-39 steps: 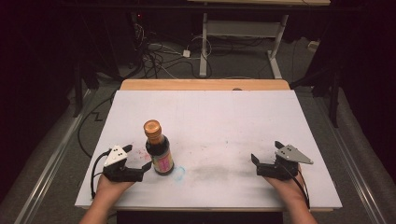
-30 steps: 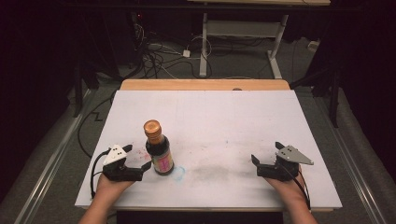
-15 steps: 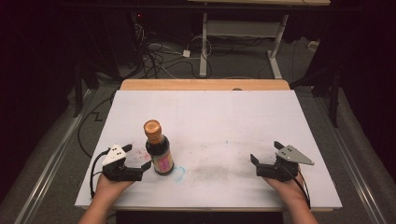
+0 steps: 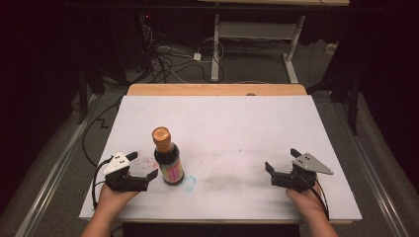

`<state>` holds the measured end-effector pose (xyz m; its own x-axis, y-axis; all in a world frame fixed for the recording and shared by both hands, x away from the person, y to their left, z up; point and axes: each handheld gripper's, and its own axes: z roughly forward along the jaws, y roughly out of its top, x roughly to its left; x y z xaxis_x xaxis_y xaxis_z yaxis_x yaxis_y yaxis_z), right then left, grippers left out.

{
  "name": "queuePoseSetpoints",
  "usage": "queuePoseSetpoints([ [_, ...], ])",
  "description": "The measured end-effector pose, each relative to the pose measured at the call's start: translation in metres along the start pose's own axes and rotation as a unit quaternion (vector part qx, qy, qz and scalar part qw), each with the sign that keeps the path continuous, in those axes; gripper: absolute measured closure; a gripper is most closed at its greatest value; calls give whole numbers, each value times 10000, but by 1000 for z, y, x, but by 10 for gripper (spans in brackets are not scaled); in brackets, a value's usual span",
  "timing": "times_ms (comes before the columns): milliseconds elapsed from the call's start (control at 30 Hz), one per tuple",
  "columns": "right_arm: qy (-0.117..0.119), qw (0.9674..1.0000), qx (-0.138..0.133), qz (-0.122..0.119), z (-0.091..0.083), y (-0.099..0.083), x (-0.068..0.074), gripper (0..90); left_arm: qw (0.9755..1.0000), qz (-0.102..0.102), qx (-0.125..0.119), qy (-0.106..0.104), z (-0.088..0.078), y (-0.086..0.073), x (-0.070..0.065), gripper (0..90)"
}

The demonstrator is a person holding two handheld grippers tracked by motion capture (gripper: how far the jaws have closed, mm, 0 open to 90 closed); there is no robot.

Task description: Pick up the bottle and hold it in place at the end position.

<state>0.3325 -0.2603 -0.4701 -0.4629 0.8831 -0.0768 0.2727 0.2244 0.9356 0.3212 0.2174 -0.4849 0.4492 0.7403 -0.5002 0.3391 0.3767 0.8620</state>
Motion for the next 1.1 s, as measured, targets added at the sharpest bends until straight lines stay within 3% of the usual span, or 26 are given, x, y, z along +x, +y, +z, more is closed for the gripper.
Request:
queuePoseSetpoints([
  [133,-67,10000,-9,-63,0,0,0,0,9999,-120,55,-95,-3,4,-4,0],
  [500,-15,10000,27,-40,1,-1,2,0,9993,-20,-44,-367,-5,4,-21,0],
  [700,10,10000,79,-36,2,-1,3,0,9989,-113,-57,-461,-7,6,-25,0],
  [1100,12,9999,104,-57,2,-2,2,0,9977,21,-46,-682,-4,3,-40,0],
])
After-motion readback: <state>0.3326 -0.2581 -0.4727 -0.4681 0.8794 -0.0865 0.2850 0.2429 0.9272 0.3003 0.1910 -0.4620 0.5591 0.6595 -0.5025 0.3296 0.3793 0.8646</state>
